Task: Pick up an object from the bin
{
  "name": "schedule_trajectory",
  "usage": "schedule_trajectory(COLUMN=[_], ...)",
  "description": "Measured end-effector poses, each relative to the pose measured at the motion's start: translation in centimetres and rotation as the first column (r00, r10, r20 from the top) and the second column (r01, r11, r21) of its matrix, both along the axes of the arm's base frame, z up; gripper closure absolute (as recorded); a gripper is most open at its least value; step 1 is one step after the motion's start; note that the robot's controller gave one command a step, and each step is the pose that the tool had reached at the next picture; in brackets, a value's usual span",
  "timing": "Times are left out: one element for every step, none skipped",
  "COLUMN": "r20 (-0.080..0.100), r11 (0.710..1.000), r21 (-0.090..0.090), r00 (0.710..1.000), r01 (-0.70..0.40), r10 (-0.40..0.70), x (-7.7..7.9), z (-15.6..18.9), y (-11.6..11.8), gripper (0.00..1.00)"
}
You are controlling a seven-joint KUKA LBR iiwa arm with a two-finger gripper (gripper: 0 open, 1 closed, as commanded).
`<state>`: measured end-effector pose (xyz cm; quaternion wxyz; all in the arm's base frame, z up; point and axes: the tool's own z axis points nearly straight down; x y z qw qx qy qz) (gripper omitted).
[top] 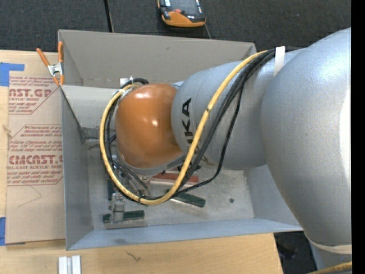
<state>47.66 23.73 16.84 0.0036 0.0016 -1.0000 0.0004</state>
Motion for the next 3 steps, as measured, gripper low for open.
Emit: schedule_trajectory(r20=[0.007,0.009,0.009], r11=[1.000,0.985,0.880], r21=[0.002,0.001,0.002], r00=[1.000,0.985,0.880], r01=[0.003,-0.172,-0.475], r10=[-0.003,0.172,0.475], x=[0.2,0.3,4.1], z=[0.4,-5.2,-9.2], y=[-0.1,-1.9,-1.2], gripper=[0.00,0.00,0.00])
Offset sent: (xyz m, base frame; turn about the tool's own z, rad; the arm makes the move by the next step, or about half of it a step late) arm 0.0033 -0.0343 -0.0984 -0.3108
